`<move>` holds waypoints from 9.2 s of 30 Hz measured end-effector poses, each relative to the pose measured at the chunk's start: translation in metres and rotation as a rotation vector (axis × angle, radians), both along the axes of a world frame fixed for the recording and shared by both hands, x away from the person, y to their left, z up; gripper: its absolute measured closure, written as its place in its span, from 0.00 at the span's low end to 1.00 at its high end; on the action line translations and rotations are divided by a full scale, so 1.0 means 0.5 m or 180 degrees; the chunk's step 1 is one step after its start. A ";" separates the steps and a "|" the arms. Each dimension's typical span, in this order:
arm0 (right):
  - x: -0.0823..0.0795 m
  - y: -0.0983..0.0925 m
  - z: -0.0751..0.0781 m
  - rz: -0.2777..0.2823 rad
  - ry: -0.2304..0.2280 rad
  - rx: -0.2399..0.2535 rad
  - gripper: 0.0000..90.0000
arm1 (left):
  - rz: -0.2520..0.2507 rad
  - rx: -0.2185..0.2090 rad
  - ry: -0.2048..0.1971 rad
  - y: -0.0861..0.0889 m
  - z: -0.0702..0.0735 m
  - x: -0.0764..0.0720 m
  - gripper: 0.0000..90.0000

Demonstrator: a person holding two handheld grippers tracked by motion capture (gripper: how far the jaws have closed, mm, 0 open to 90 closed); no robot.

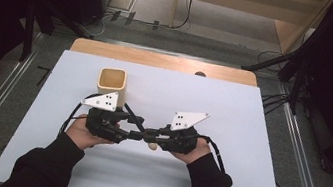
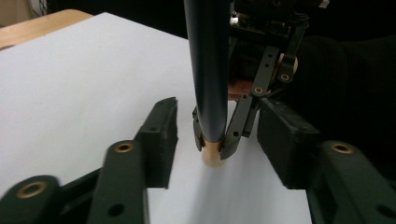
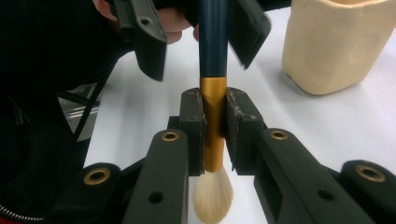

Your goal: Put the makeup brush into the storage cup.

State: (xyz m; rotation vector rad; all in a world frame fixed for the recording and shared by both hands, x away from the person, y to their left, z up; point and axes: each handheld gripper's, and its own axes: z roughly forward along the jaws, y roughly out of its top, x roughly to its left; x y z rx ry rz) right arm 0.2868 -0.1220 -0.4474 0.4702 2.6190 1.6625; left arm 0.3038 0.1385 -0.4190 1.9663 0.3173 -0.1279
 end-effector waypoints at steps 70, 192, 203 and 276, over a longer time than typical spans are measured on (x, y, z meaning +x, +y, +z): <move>-0.028 -0.025 0.006 0.0027 -0.0057 0.0537 0.89 | -0.0029 -0.0803 0.0279 0.027 0.010 -0.005 0.88; -0.015 0.002 0.022 0.0777 0.0116 -0.1132 0.87 | -0.0842 0.1075 -0.0230 -0.049 -0.017 -0.030 0.88; -0.017 0.001 0.024 0.0738 0.0069 -0.1091 0.76 | -0.0791 0.1032 -0.0188 -0.047 -0.015 -0.028 0.88; -0.026 -0.074 0.046 0.0347 0.0209 0.0620 0.88 | -0.0565 -0.0256 0.0140 -0.006 -0.001 -0.024 0.87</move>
